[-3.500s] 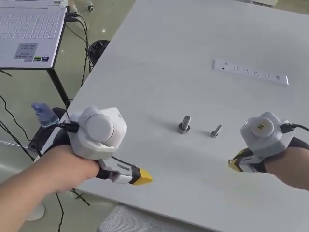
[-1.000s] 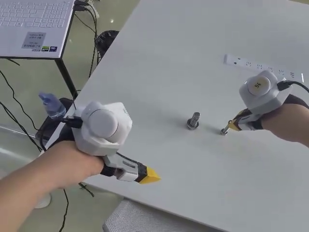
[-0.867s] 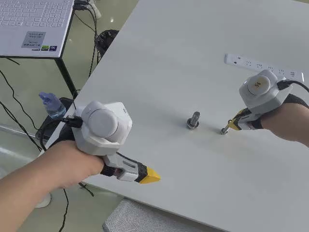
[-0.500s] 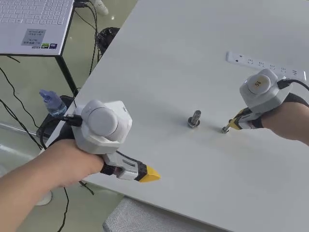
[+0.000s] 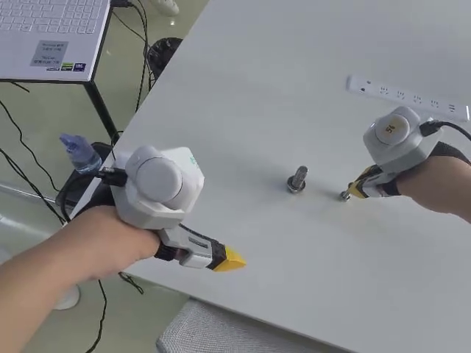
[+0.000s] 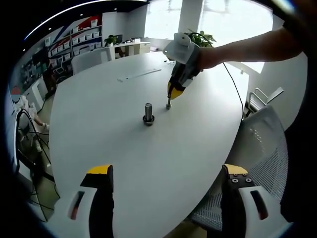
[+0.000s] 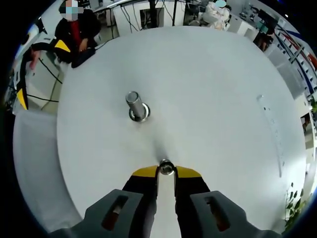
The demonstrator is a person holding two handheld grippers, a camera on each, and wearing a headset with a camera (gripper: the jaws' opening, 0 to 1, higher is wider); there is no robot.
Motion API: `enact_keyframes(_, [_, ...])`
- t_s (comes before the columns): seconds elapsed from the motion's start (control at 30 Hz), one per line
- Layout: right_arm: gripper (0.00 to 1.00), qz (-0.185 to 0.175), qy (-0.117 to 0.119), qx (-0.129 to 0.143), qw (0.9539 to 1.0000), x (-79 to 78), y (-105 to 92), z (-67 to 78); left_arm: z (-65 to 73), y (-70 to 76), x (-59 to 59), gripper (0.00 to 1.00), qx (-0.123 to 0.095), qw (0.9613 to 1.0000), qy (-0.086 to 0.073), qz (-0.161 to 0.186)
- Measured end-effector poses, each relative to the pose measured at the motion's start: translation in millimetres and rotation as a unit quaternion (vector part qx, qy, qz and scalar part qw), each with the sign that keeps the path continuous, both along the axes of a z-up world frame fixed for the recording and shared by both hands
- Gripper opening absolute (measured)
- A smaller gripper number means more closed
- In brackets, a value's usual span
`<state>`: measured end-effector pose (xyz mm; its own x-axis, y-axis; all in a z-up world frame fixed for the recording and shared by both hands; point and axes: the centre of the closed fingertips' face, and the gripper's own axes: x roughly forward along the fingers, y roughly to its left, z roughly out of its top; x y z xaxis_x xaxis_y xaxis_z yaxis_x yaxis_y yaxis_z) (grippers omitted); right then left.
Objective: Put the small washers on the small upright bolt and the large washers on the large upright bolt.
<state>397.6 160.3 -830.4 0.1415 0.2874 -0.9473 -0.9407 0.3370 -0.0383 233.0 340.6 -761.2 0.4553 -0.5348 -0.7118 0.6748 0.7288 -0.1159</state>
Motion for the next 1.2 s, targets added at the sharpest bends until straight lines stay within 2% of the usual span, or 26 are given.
enact_keyframes(0.23, [0.13, 0.002, 0.003, -0.004, 1.0000, -2.0, 1.4, -2.7, -2.6, 1.4, -1.9, 0.90, 0.004, 1.0000, 0.006, -0.001])
enact_keyframes(0.93, [0.13, 0.006, 0.017, -0.024, 0.9995, -2.7, 2.5, -19.2, -5.7, 5.1, 3.4, 0.89, 0.001, 1.0000, 0.007, 0.001])
enact_keyframes(1.2, [0.13, 0.007, 0.019, -0.027, 0.9994, -1.1, 3.1, -24.0, -2.8, 6.3, 6.5, 0.89, -0.002, 1.0000, 0.001, 0.003])
